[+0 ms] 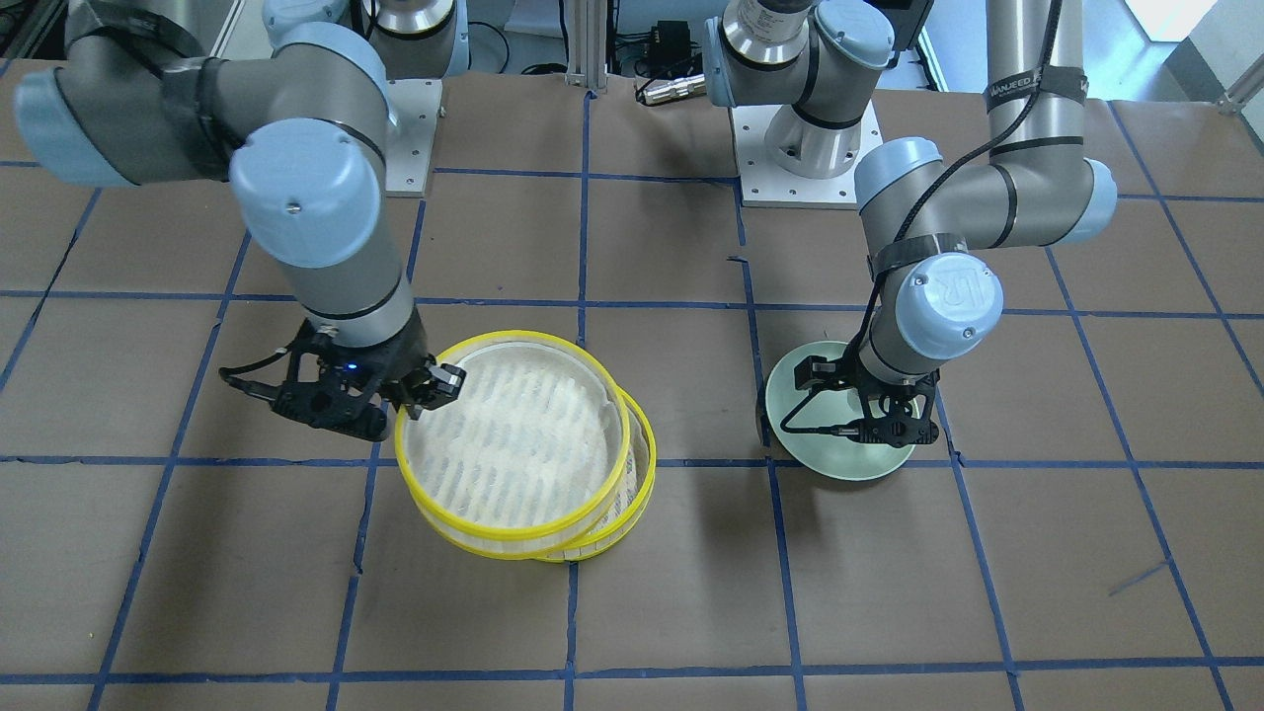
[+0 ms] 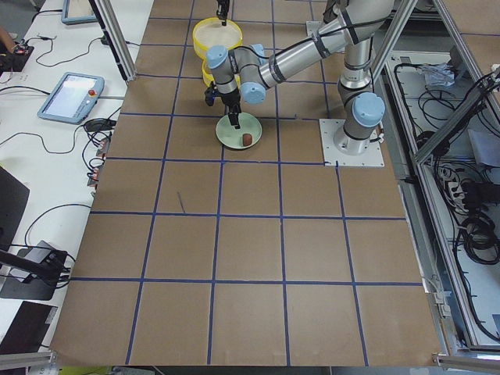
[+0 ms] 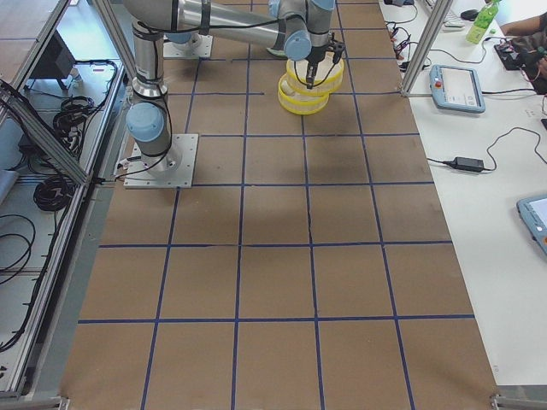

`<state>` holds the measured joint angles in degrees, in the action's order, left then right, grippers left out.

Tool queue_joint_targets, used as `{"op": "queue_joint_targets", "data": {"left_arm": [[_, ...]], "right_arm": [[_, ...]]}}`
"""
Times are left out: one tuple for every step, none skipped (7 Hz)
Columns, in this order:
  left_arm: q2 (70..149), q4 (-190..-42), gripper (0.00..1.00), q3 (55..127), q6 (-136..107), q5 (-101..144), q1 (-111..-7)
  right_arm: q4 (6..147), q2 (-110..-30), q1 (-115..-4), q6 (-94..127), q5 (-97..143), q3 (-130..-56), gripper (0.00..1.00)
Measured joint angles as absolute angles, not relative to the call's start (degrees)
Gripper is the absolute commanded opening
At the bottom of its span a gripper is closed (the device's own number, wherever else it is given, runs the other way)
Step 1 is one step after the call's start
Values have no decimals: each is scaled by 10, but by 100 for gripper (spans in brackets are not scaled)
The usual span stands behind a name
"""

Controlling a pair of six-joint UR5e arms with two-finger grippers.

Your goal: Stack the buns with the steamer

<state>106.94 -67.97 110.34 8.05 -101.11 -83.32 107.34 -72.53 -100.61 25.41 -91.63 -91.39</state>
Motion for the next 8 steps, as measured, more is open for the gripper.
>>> {"op": "queue_joint_targets", "data": {"left_arm": [[1075, -680, 70, 1113, 84, -1052, -830], [1081, -679, 60, 1117, 85, -1081, -829], [1087, -677, 28, 1118, 86, -1093, -829], [1092, -676, 15, 1118, 85, -1096, -829], [1094, -675, 13, 1117, 85, -1094, -829], [1093, -674, 6, 1113, 85, -1090, -829], [1088, -674, 2, 1102, 85, -1083, -830], [1082, -680, 2, 1085, 84, -1060, -832]], "right_arm": [[1081, -711, -1025, 272, -918, -919, 8], [1100, -702, -1032, 278, -919, -933, 8], [1127, -698, -1035, 276, -920, -950, 8], [1145, -697, -1035, 266, -927, -960, 8], [1153, -697, -1035, 259, -937, -964, 8], [1156, -697, -1035, 256, -941, -967, 9], [1157, -697, -1035, 255, -942, -968, 12], [1157, -697, -1035, 258, -941, -968, 14]]}}
